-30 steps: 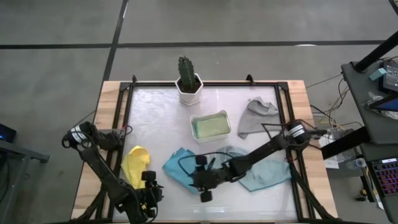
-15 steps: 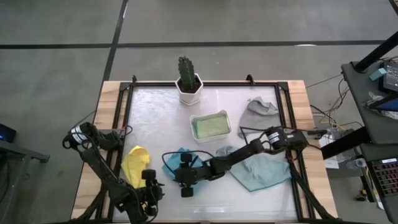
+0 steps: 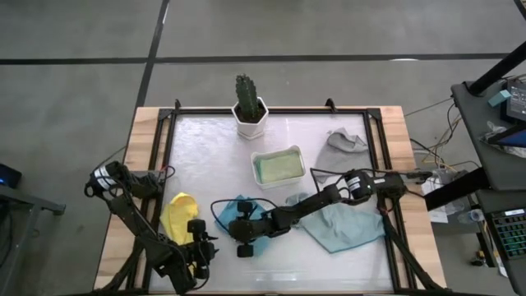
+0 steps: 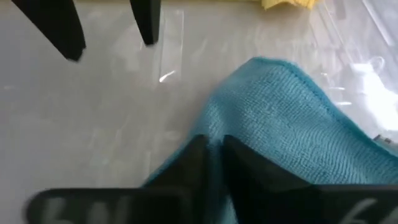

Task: Fold microfiber towels
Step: Fold the dark blue towel

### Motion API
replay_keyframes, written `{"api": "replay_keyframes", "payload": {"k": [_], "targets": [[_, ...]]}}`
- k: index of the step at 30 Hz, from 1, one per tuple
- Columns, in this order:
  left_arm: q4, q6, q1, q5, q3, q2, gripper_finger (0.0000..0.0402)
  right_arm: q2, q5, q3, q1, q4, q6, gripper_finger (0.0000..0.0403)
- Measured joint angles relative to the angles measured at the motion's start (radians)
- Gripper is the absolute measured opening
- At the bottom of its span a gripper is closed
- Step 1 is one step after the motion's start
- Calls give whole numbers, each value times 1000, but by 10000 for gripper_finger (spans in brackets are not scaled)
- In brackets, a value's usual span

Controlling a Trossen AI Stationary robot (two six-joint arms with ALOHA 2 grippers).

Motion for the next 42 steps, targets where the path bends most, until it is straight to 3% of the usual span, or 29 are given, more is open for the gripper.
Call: {"api": "replay_keyframes", "payload": {"k": [2,5,18,24,29,42], "targets": [[0,0,3,-3,0,0,166,0,0,0,0,-13,-7,18],[1,0,8,-5,0,0,166,-16,7,0,0,-43,-9,11],[25,28,82,-58,-10,10,166,-132,88,-1,15,-232,-18,9],[170,70,138,-62,-92,16,164,-135,89,-2,25,-300,-4,8],[257,92,166,-91,-146,16,145,-139,80,-2,49,-312,0,8],[293,67,226,-72,-211,26,68,-140,79,-3,53,-282,46,9]]}}
